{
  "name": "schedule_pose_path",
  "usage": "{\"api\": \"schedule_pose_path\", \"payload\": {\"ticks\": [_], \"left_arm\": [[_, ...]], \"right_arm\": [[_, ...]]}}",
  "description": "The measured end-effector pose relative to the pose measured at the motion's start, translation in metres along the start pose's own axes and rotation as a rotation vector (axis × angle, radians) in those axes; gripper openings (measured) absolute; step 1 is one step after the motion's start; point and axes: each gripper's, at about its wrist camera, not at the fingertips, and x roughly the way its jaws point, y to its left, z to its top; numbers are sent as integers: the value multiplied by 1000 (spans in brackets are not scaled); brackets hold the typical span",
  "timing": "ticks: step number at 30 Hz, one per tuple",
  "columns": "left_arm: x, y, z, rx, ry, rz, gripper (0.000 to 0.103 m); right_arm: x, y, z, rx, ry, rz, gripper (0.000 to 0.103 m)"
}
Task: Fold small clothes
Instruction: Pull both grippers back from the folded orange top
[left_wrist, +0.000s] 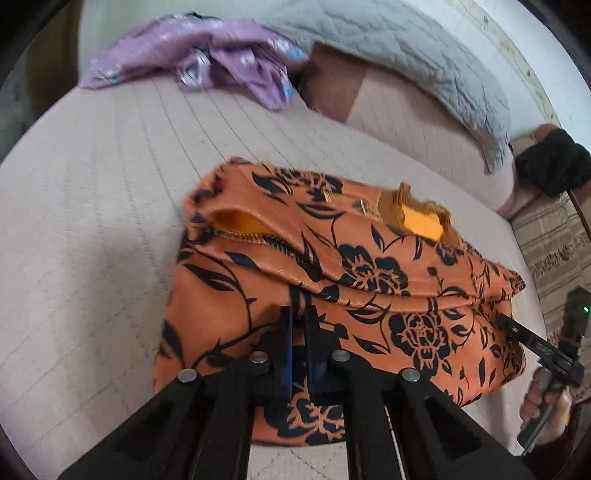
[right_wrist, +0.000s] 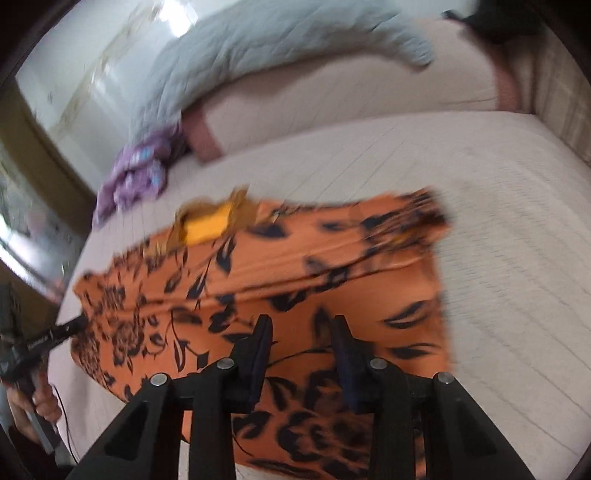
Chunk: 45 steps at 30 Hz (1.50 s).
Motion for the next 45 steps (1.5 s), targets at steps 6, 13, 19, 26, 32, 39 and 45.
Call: {"api": "schedule_pose_path", "payload": {"ticks": [6,13,19,26,32,39,45], "left_arm": [[27,-21,25,139,57,-40,6],[11,-26,57,129,-175,-89,8],[5,-10,76,-1,-254,-3,36],[-4,-20,50,12,-148,37,36],[-21,-42,-11,101,-122,160,61],[-10,-51,-57,246,-86,314,66],[-40,-46,-88,224,-108,224,67]], "right_arm": [[36,14,23,-46,0,38,35],[39,-5,64,50,-171,151,36],[19,-17,81,120,-265,167,38],[-15,-6,48,109,-201,113,38],[-40,-1,-17,136,-106,101,38],[-36,-7,-63,181,25,22,38],[-80,-15,-91,282,-38,99,65]]}}
